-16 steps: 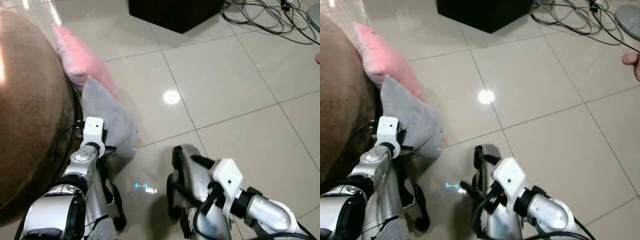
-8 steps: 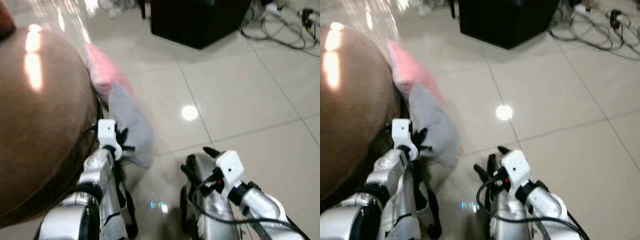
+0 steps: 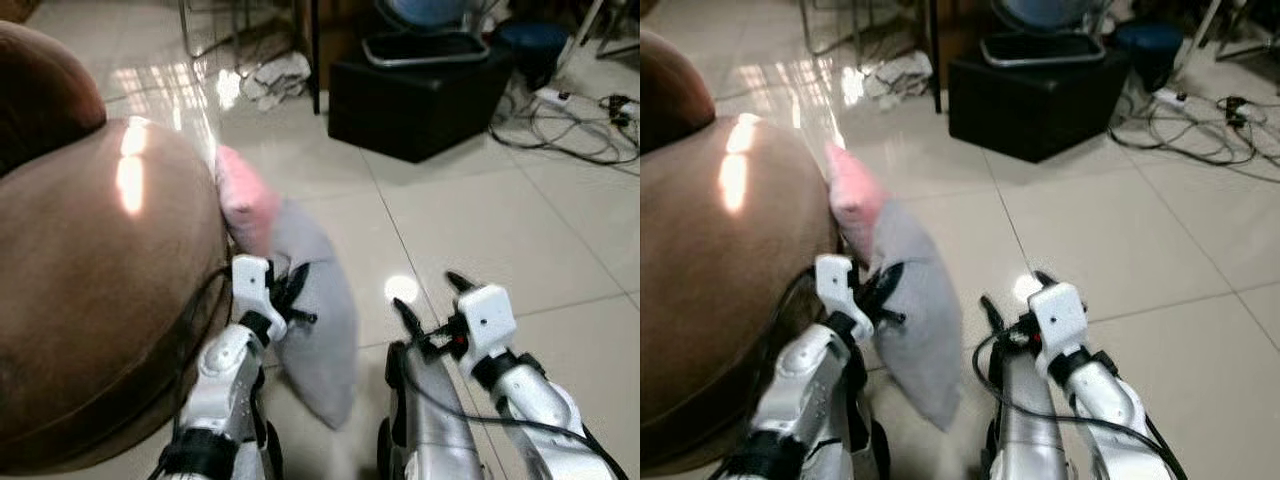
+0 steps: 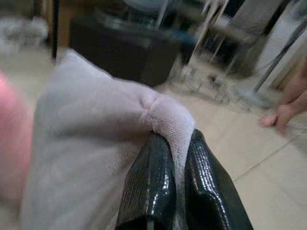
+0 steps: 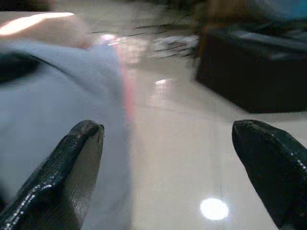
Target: Move the pillow to the sofa from floor
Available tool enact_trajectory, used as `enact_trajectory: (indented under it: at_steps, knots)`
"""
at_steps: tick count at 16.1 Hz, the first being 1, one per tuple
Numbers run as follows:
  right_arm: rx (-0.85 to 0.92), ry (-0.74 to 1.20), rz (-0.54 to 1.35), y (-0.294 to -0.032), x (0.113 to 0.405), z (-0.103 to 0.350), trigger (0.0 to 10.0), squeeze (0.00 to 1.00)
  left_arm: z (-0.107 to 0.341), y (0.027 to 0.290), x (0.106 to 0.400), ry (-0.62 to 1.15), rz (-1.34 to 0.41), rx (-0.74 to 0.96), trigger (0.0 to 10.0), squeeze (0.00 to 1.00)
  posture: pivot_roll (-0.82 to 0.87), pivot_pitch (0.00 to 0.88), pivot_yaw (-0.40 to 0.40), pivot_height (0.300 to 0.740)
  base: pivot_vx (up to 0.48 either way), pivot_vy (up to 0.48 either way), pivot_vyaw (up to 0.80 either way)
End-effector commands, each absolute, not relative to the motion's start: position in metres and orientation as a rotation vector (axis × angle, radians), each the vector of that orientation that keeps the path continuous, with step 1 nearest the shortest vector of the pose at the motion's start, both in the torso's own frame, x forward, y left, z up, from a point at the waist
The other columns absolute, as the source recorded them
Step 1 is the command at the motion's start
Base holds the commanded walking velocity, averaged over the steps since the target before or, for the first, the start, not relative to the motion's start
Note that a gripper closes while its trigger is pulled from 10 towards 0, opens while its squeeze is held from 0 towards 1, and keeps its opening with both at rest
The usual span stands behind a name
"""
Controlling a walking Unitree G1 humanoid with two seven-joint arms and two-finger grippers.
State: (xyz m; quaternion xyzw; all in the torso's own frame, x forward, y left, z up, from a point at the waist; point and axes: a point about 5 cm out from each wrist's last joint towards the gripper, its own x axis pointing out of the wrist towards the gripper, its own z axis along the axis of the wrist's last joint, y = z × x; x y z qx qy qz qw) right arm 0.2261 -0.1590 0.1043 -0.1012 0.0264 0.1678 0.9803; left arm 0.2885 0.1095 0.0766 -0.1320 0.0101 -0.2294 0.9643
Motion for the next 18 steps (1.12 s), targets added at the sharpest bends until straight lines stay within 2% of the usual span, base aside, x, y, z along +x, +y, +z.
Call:
enact_trajectory:
  at_steps: [1,2,3,4,7,9,11,13,14,15,16,18]
  knots:
    - [-0.231,0.013,0.219,-0.165,0.233,0.117,10.0,0.0,0.117,0.118,0.294,-0.142,-0.438,-0.233,0.0,0.0,-0.07,0.033,0.034,0.522,0.0,0.0,0.0]
    - [-0.225,-0.005,0.22,-0.164,0.235,0.121,10.0,0.0,0.124,0.123,0.294,-0.165,-0.409,-0.213,0.0,0.0,-0.06,0.03,0.019,0.522,0.0,0.0,0.0]
    - [-0.162,-0.016,0.191,-0.165,0.238,0.126,10.0,0.0,0.136,0.132,0.291,-0.18,-0.376,-0.197,10.0,0.0,-0.04,0.024,0.006,0.526,0.0,0.0,0.0]
    - [-0.067,-0.032,0.132,-0.163,0.242,0.128,10.0,0.0,0.148,0.142,0.285,-0.199,-0.356,-0.186,10.0,0.0,-0.04,0.013,-0.004,0.536,0.0,0.0,0.0]
    - [-0.057,-0.017,0.167,-0.141,0.245,0.124,10.0,0.0,0.137,0.15,0.269,-0.12,-0.321,-0.095,10.0,0.0,-0.04,0.0,0.0,0.566,0.0,0.0,0.0]
    - [-0.059,-0.001,0.155,-0.146,0.244,0.121,10.0,0.0,0.128,0.15,0.272,-0.074,-0.235,-0.069,10.0,0.0,-0.03,0.0,0.004,0.586,0.0,0.0,0.0]
    - [-0.063,-0.005,0.139,-0.153,0.244,0.126,10.0,0.0,0.128,0.145,0.271,-0.021,-0.205,-0.044,10.0,0.0,-0.03,0.0,0.019,0.606,0.0,0.0,0.0]
    - [-0.095,-0.033,0.144,-0.15,0.249,0.134,10.0,0.0,0.119,0.139,0.279,0.056,-0.245,-0.019,10.0,0.0,-0.08,0.014,0.027,0.621,0.0,0.0,0.0]
    - [-0.086,-0.041,0.14,-0.148,0.254,0.135,10.0,0.0,0.119,0.131,0.287,0.044,-0.278,0.051,10.0,0.0,-0.07,0.038,0.045,0.631,0.0,0.0,0.0]
    - [-0.086,-0.043,0.135,-0.149,0.254,0.134,10.0,0.0,0.127,0.123,0.288,-0.003,-0.312,0.058,10.0,0.0,-0.07,0.0,0.054,0.641,0.0,0.0,0.0]
    - [-0.079,-0.046,0.12,-0.148,0.256,0.134,10.0,0.0,0.135,0.119,0.293,-0.02,-0.326,0.045,10.0,0.0,-0.08,0.0,0.069,0.651,0.0,0.0,0.0]
    - [-0.073,-0.057,0.117,-0.148,0.259,0.14,10.0,0.0,0.141,0.118,0.302,-0.035,-0.309,0.042,10.0,0.0,-0.08,0.0,0.03,0.671,0.0,0.0,0.0]
